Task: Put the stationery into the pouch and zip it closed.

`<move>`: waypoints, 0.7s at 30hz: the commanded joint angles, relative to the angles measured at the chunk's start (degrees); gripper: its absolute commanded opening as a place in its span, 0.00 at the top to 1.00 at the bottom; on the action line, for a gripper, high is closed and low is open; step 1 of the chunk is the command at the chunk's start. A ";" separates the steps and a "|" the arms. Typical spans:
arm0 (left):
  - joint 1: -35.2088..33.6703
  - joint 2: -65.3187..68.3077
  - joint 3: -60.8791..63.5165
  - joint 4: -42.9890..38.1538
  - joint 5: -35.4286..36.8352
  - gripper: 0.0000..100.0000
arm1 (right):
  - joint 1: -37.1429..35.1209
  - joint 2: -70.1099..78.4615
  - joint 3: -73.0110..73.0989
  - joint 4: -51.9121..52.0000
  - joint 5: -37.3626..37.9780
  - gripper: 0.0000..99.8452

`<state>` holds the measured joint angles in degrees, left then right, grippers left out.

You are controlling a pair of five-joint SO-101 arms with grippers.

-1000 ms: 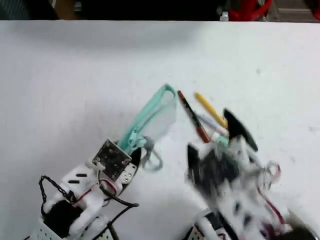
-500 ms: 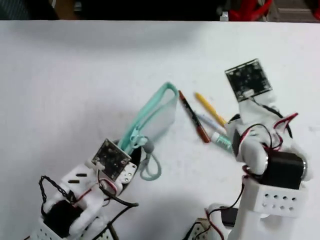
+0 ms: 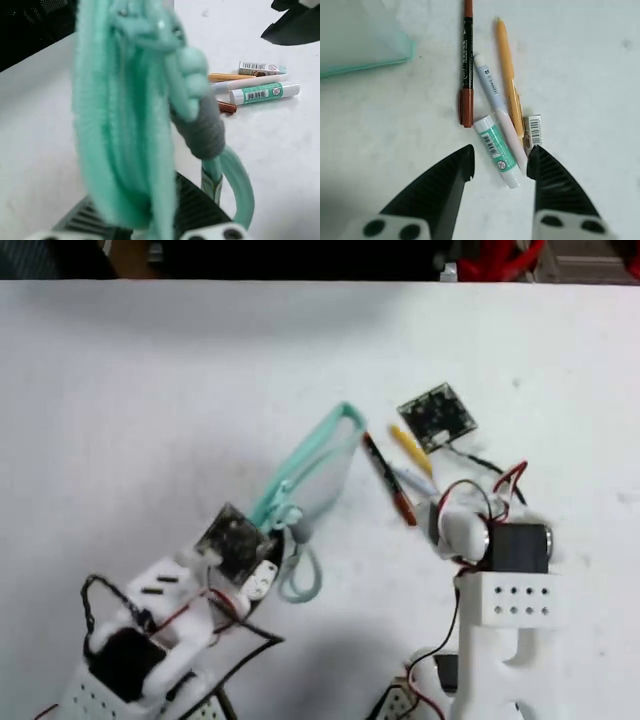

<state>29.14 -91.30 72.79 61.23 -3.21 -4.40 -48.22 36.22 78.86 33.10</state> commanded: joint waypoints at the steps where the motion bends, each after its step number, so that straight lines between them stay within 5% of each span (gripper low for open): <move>1: -0.57 8.75 -5.10 -1.14 -0.44 0.98 | -0.40 -0.31 -0.26 -0.92 0.88 0.89; 3: -0.57 8.22 -5.01 -1.14 -0.53 0.98 | -0.13 0.22 -0.26 -1.45 0.97 0.99; 9: -4.35 7.78 -4.92 -2.11 -0.09 0.98 | -0.04 5.41 -0.26 -0.66 1.32 0.78; 13: -7.25 7.78 -5.19 -2.29 1.23 0.98 | -0.04 13.93 -0.53 -2.07 8.53 0.98; 18: -5.41 7.78 -4.92 -2.11 1.05 0.98 | 1.01 19.21 -0.62 -4.18 9.49 0.87; 21: -5.76 7.78 -4.84 -2.11 1.05 0.98 | 2.33 17.54 -1.67 -4.53 9.76 0.98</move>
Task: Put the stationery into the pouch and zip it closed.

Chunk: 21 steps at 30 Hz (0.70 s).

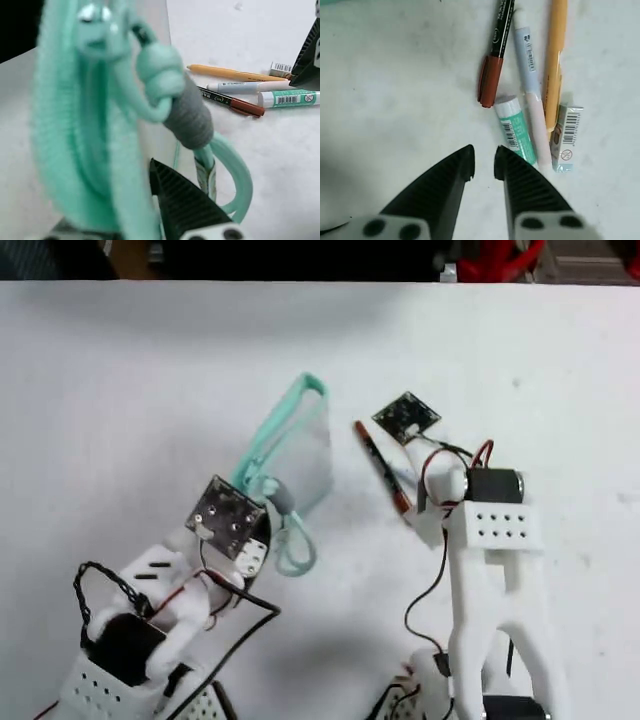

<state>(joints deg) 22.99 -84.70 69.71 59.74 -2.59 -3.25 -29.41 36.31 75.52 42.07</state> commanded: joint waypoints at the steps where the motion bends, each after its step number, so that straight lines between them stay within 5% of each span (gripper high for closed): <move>1: 0.40 1.19 -1.76 -0.62 0.44 0.98 | 1.80 -1.71 -2.55 -1.80 0.79 0.99; 6: 0.31 1.10 -0.09 -2.64 0.44 0.98 | 3.21 -1.63 -4.57 -1.98 0.79 0.90; 9: 0.31 1.10 0.18 -2.90 0.44 0.98 | 3.38 -0.40 -4.75 -2.15 0.88 0.99; 16: 0.31 1.10 0.26 -2.90 0.44 0.98 | 3.47 2.68 -4.84 -4.26 0.79 0.83; 20: 0.31 1.10 0.26 -2.90 0.44 0.98 | 3.56 3.47 -4.75 -4.88 0.88 1.00; 21: 0.31 1.10 0.26 -2.81 0.44 0.98 | 3.56 3.47 -4.75 -5.32 0.88 0.97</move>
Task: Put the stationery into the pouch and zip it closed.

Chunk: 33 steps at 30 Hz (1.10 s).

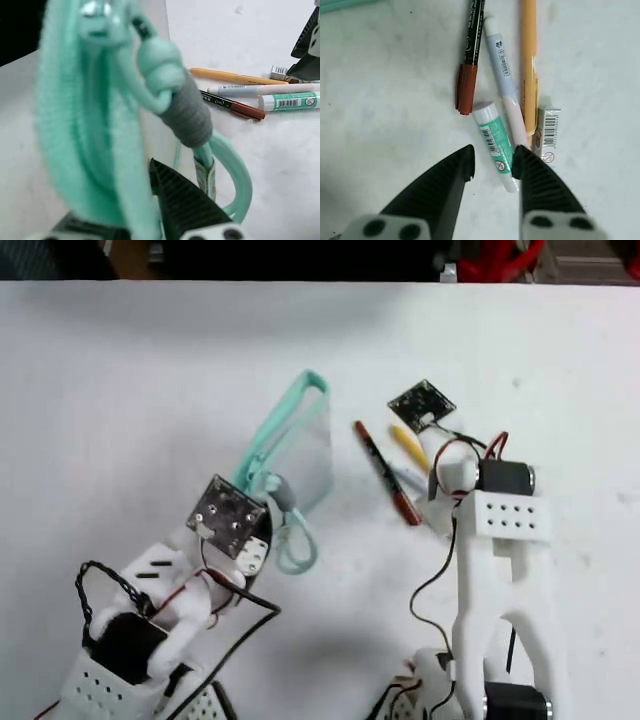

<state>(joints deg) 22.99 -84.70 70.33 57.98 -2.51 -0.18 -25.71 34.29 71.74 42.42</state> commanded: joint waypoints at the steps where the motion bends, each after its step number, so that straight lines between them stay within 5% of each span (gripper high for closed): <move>1: 0.31 1.10 -0.35 -0.97 0.35 0.98 | 0.40 -0.22 -2.73 -1.98 0.53 0.93; 5: 0.31 1.10 -0.35 -0.97 -0.79 0.95 | 0.48 -0.13 -2.73 -3.65 0.62 0.83; 8: 0.31 1.10 -0.35 -0.97 -1.23 0.96 | 0.22 0.04 -2.73 -6.37 4.48 1.00; 13: 0.31 1.10 -0.35 -1.14 -1.23 0.97 | 0.40 4.79 -6.86 -5.67 5.01 0.82; 33: 0.31 1.10 -0.26 -1.14 -0.88 0.93 | -4.18 54.55 -48.18 -2.33 4.66 0.85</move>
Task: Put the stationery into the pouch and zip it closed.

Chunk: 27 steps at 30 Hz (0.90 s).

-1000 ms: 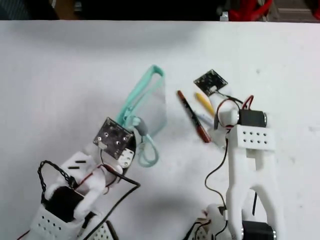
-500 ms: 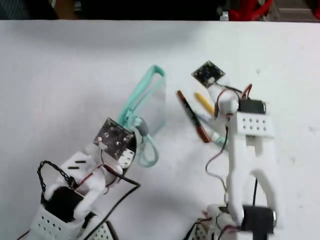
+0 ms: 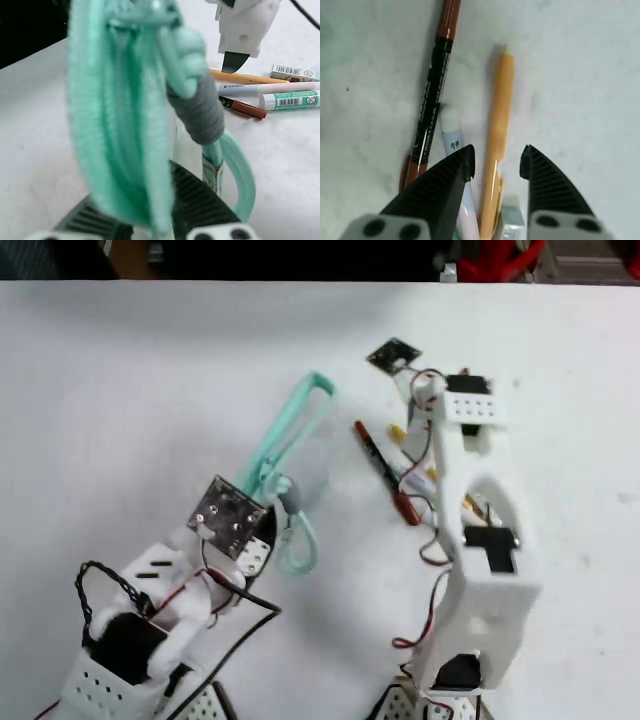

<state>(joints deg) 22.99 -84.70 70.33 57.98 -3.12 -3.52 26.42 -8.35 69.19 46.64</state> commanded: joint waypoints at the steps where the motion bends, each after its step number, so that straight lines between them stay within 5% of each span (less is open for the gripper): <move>1: 0.31 1.10 -0.26 -1.14 -0.26 0.93 | -1.01 3.91 -6.77 0.22 0.35 0.85; 10: 0.31 0.92 0.35 -1.76 -0.53 0.92 | -0.75 15.43 -15.82 0.13 0.70 0.85; 15: 0.31 0.92 0.35 -1.76 -0.53 0.92 | 0.75 20.70 -22.24 0.31 0.53 0.99; 27: 0.31 1.01 0.35 -1.85 -0.53 0.92 | 1.71 2.42 -37.63 25.54 -1.32 0.98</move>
<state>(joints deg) 22.99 -84.70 70.68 57.27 -3.21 -1.76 38.64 -41.05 90.64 46.55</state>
